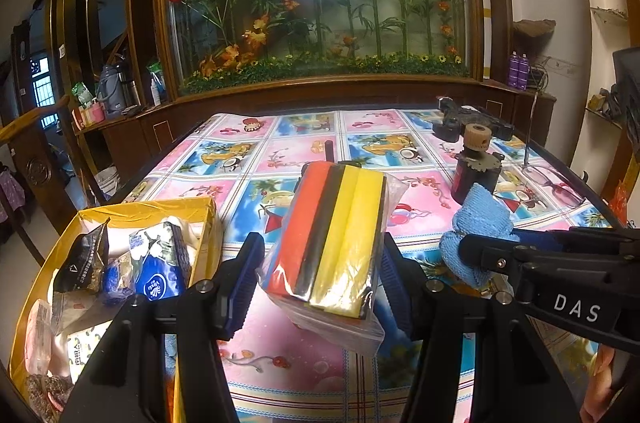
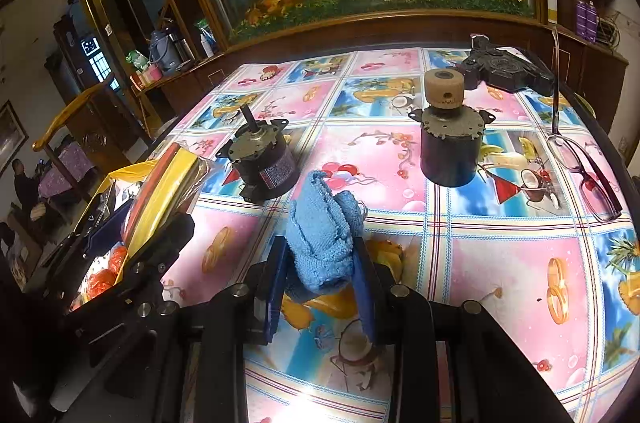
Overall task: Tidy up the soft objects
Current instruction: 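Carry the bagged sponge with the left tool while the right tool carries the cloth toward the box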
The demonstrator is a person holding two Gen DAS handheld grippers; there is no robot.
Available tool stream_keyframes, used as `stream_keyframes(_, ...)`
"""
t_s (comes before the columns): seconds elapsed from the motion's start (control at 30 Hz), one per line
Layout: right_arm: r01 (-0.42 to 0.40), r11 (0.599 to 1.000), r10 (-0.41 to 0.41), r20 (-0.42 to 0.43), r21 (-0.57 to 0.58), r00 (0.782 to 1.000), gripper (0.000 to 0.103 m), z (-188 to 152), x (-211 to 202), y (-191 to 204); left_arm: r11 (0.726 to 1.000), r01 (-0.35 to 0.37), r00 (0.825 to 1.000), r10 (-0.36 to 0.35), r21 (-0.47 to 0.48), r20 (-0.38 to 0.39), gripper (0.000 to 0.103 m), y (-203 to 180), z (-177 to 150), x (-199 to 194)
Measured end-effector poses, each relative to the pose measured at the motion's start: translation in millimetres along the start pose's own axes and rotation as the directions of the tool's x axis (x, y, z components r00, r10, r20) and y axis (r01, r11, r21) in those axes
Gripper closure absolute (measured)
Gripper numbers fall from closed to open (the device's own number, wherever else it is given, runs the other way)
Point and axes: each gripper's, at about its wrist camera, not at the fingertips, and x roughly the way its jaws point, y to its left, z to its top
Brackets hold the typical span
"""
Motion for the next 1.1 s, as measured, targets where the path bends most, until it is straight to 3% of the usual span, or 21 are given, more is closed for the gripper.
stream_keyframes(0.57, 0.058, 0.998, -0.057, -0.016, 0.016, 0.998, 0.07, -4, 13, -3, 1.0, -0.016, 0.999, 0.016, 0.002, 0.03, 0.047, 1, -3, -6)
stream_keyframes(1.1, 0.063, 0.998, -0.063, -0.01, 0.0, 0.998, 0.07, -2, 11, -5, 1.0, -0.004, 1.0, 0.004, 0.007, 0.013, 0.047, 0, -6, 2)
